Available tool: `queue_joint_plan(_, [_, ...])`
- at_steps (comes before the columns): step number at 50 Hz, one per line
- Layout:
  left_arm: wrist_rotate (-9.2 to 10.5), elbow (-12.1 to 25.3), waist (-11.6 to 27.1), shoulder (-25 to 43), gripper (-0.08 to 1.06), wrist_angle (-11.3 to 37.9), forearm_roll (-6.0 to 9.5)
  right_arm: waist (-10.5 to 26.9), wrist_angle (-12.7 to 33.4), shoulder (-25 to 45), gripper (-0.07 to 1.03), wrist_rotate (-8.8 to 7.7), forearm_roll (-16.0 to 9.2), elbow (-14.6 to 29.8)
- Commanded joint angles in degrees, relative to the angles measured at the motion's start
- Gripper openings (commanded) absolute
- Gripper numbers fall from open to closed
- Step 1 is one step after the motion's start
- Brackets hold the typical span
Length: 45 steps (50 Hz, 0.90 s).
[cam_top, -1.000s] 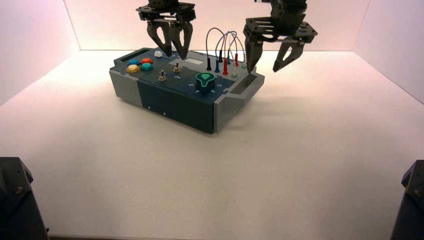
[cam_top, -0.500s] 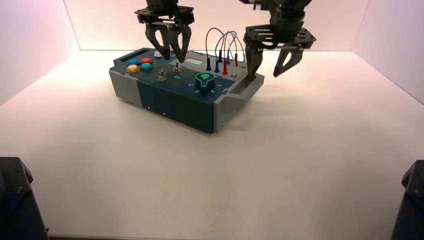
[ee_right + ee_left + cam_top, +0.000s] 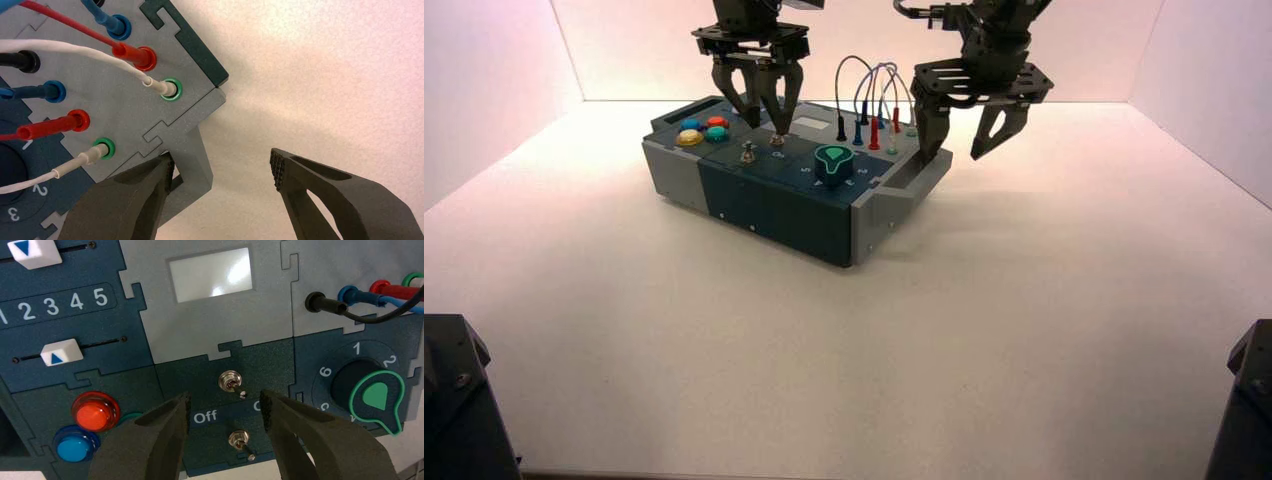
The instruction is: Flip the top switch off with the left gripper.
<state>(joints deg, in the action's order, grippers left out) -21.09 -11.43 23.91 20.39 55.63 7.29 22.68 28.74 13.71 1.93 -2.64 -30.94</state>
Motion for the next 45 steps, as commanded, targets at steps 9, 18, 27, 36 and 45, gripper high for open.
queue_joint_plan(9, [1.41,1.5,0.1,-0.4,0.71,-0.2,-2.55,0.3,-1.0,-0.2,0.99,0.09,0.9,1.0])
queue_joint_plan(18, [2.37,2.3,0.1,0.1,0.71,-0.2,-2.46,0.3,-1.1,-0.1,0.99,0.09,1.0,1.0])
queue_joint_plan(27, [3.69,3.3,0.1,0.1,0.71,0.4,-2.11,0.3,-1.1,-0.1,0.99,0.09,1.1,1.1])
queue_joint_plan(36, [4.22,4.1,0.1,0.3,0.68,0.8,-2.2,0.1,-1.1,-0.1,0.99,0.09,1.1,1.1])
queue_joint_plan(45, [4.31,4.3,0.1,0.6,0.63,1.7,-2.37,0.0,-1.1,-0.1,0.99,0.09,1.6,1.0])
